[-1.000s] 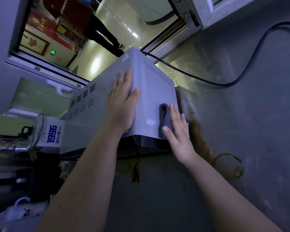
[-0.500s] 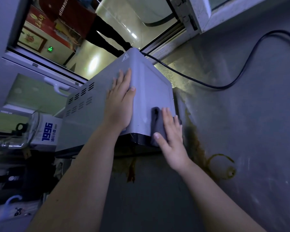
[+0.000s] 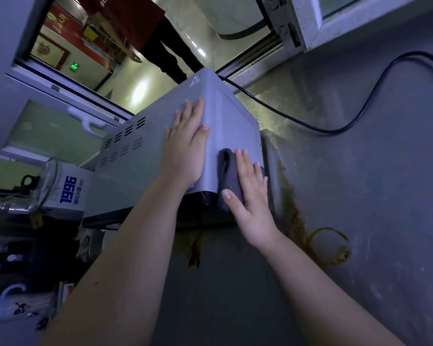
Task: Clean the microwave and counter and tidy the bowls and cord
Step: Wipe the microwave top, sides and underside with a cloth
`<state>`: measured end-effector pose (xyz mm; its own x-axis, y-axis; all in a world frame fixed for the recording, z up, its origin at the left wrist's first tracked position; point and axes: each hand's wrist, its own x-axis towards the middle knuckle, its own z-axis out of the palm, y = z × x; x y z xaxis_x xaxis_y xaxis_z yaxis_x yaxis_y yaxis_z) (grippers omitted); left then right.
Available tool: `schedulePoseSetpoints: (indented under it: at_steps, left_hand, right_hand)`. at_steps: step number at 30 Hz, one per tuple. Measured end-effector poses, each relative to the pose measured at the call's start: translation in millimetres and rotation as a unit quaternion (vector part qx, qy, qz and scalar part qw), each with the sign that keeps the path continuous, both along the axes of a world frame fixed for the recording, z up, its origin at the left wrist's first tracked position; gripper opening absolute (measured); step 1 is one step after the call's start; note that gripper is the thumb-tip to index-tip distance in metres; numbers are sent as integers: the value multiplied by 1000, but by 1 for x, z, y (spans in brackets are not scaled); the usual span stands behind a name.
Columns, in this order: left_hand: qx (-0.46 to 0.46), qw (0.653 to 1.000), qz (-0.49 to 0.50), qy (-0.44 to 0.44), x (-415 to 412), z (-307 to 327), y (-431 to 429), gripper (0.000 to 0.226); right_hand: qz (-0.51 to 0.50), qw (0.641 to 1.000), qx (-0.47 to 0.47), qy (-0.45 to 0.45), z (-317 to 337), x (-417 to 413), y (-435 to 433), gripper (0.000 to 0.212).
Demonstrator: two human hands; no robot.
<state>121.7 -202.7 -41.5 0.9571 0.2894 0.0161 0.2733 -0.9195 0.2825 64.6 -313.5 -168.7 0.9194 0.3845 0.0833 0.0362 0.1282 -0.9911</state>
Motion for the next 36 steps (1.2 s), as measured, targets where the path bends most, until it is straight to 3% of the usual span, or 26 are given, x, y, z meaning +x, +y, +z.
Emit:
schedulePoseSetpoints:
  at_steps: [4, 8, 14, 19, 25, 28, 31, 36]
  left_hand:
    - [-6, 1000, 1, -2, 0, 0, 0, 61]
    - [2, 1000, -2, 6, 0, -1, 1, 60]
    - [-1, 1000, -5, 6, -2, 0, 0, 60]
    - [9, 1000, 17, 0, -2, 1, -2, 55]
    - [3, 999, 37, 6, 2, 0, 0, 55]
    - [-7, 1000, 25, 9, 1, 0, 0, 53]
    - [-9, 1000, 19, 10, 2, 1, 0, 55]
    - [2, 1000, 25, 16, 3, 2, -2, 54]
  right_hand:
    - [4, 996, -31, 81, -52, 6, -3, 58]
    - [8, 993, -35, 111, -53, 8, -4, 59]
    - [-2, 1000, -4, -18, 7, -25, -4, 60]
    - [-3, 998, 4, 59, 7, 51, 13, 55]
    - [-29, 999, -12, 12, 12, 171, 55, 72]
    - [-27, 998, 7, 58, -10, 199, 66, 67]
    - [-26, 992, 30, 118, -56, 186, 63, 64]
    - [-13, 995, 31, 98, -75, 117, 39, 56]
